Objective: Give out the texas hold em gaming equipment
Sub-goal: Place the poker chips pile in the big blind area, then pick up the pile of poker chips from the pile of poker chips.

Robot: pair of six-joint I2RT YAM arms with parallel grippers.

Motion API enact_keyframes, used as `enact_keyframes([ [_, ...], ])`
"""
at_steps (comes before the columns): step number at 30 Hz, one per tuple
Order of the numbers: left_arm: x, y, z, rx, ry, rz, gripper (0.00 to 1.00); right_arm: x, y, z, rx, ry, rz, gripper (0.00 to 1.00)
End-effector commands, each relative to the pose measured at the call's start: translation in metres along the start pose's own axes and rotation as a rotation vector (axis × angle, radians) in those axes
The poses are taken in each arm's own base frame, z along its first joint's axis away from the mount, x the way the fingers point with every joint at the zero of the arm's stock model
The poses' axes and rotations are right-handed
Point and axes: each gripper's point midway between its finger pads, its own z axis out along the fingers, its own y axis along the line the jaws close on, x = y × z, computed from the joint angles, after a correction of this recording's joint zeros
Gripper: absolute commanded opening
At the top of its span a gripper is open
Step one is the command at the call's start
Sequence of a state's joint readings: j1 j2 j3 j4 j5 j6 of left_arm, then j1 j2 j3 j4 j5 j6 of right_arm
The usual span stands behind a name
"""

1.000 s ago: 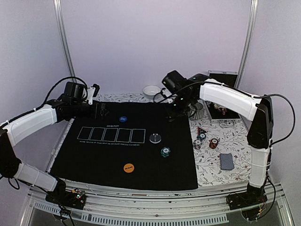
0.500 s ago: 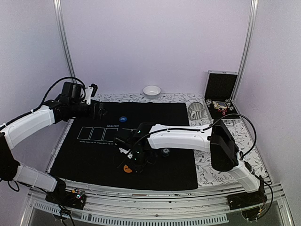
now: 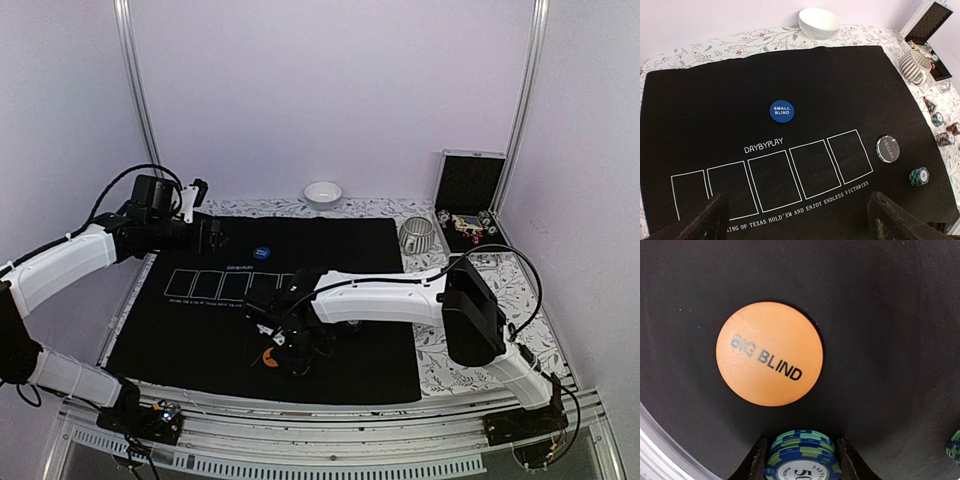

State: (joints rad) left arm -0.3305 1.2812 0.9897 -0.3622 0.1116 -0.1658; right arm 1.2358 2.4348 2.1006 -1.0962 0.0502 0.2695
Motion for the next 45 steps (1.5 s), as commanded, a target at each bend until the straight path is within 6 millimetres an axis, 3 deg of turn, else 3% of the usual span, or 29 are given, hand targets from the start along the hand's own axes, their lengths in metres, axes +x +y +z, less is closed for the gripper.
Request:
enact_keyframes([
  [1,0.002,0.003,-0.001,-0.004,0.001,-0.006,0.98,0.008,-0.006,0.016,0.037,0.040,-0.003,0.41],
  [6,0.003,0.003,-0.001,-0.004,0.003,-0.006,0.98,0.007,-0.008,0.013,0.053,0.033,-0.009,0.61],
  [12,0.002,0.003,-0.001,-0.005,0.002,-0.003,0.98,-0.006,-0.004,-0.007,0.029,-0.017,-0.012,0.75],
  [15,0.001,0.003,-0.001,-0.004,0.000,-0.003,0.98,-0.023,0.002,-0.042,-0.015,-0.104,-0.018,0.84],
  [17,0.001,0.003,-0.001,-0.003,0.000,-0.003,0.98,-0.041,-0.001,-0.089,-0.058,-0.216,-0.013,0.88],
  [19,0.001,0.003,-0.001,-0.001,0.001,-0.003,0.98,-0.054,-0.016,-0.130,-0.082,-0.314,0.020,0.89],
  [21,0.001,0.002,-0.001,0.002,0.001,-0.004,0.98,-0.061,-0.045,-0.168,-0.068,-0.398,0.076,0.91],
  [24,0.001,0.002,-0.001,0.002,0.001,-0.005,0.98,-0.051,-0.126,-0.203,0.014,-0.464,0.243,0.92],
  [28,0.001,0.002,-0.001,0.005,0.004,-0.004,0.98,-0.009,-0.238,-0.199,0.118,-0.434,0.497,0.91],
  [31,0.002,0.002,0.000,0.001,0.008,0.001,0.98,0.029,-0.301,-0.174,0.189,-0.359,0.629,0.90],
  [33,0.003,0.003,0.000,-0.003,0.013,0.002,0.98,0.049,-0.327,-0.151,0.199,-0.298,0.676,0.92],
  [37,0.003,0.002,0.003,0.001,0.021,-0.002,0.98,0.072,-0.351,-0.108,0.186,-0.204,0.716,0.96],
  [42,0.004,0.002,0.005,0.002,0.033,-0.003,0.98,0.094,-0.363,-0.060,0.162,-0.090,0.737,0.98],
  [45,0.004,0.003,0.007,0.000,0.037,-0.001,0.98,0.099,-0.363,-0.040,0.139,-0.054,0.742,0.92],
])
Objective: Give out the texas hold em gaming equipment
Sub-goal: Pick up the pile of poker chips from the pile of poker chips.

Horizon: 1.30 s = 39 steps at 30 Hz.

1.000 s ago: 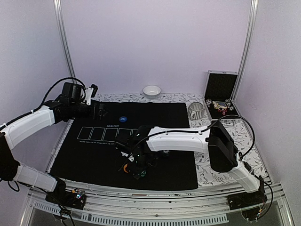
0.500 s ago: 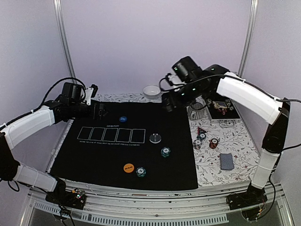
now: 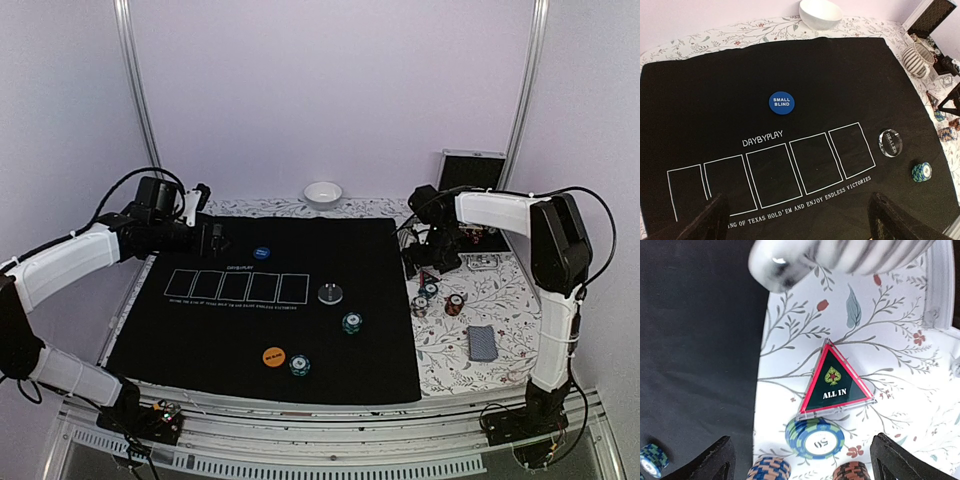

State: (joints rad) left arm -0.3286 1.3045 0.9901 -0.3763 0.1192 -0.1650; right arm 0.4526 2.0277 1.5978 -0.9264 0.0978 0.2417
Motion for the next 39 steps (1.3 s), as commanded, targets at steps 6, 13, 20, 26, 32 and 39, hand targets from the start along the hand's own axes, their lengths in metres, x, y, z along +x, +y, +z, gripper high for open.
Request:
enact_keyframes([
  [6,-0.007,0.003,0.001,-0.008,0.003,0.003,0.98,0.012,-0.003,0.033,-0.018,0.059,-0.005,0.81],
  [13,-0.006,0.003,0.003,-0.008,0.009,0.002,0.98,0.028,-0.005,0.043,-0.034,0.102,-0.005,0.73],
  [20,-0.006,0.003,0.002,-0.009,0.006,0.008,0.98,0.036,-0.007,0.050,-0.045,0.125,0.008,0.63],
  [26,-0.006,0.003,0.002,-0.012,0.005,0.007,0.98,0.036,-0.006,0.049,-0.052,0.125,0.011,0.48],
  [32,-0.007,0.003,0.001,-0.012,0.002,0.008,0.98,0.035,-0.010,0.045,-0.028,0.123,0.012,0.32],
  [39,-0.007,0.003,0.000,-0.010,0.001,0.008,0.98,0.015,-0.011,0.016,-0.021,0.049,0.006,0.20],
])
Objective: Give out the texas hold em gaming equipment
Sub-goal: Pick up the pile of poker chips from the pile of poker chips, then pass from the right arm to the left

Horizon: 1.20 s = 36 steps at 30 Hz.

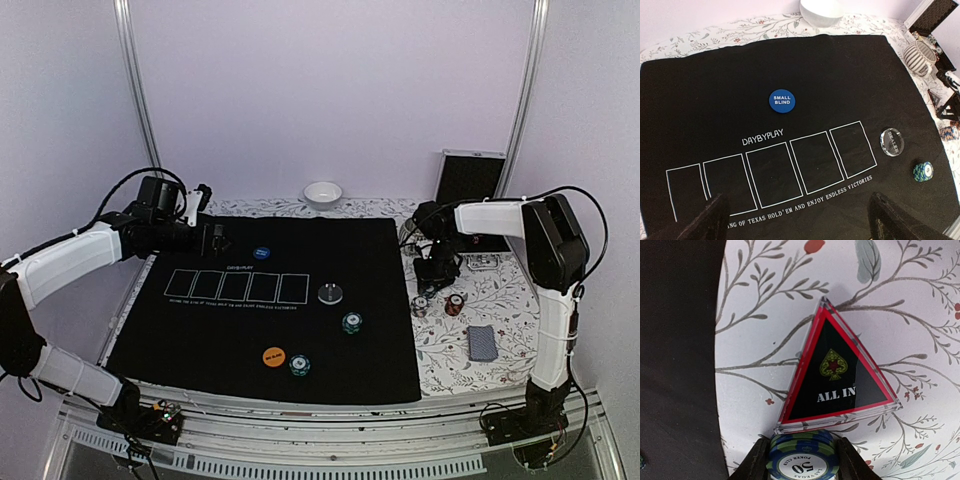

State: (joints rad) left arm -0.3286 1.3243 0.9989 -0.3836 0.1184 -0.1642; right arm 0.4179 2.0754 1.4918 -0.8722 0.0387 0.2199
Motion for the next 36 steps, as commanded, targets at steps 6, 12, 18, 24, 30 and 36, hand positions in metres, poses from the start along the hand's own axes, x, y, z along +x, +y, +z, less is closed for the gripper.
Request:
enact_keyframes([
  [6,-0.009,0.001,-0.004,-0.001,-0.016,0.006,0.98,-0.030,-0.001,-0.062,0.006,-0.135,-0.010,0.14],
  [12,-0.011,-0.003,-0.005,0.020,-0.022,-0.005,0.98,-0.038,0.021,-0.100,0.008,-0.210,-0.079,0.13],
  [18,-0.021,-0.027,-0.004,0.150,-0.055,-0.052,0.94,-0.047,0.095,-0.153,-0.066,-0.359,-0.249,0.09],
  [24,-0.016,-0.086,-0.002,0.458,-0.045,-0.131,0.92,-0.029,0.199,-0.189,-0.221,-0.491,-0.467,0.08],
  [30,-0.001,-0.145,-0.007,0.734,0.000,-0.196,0.97,0.003,0.279,-0.199,-0.316,-0.582,-0.647,0.08],
  [36,0.021,-0.174,0.002,0.789,0.074,-0.184,0.96,0.018,0.317,-0.204,-0.351,-0.644,-0.723,0.07],
])
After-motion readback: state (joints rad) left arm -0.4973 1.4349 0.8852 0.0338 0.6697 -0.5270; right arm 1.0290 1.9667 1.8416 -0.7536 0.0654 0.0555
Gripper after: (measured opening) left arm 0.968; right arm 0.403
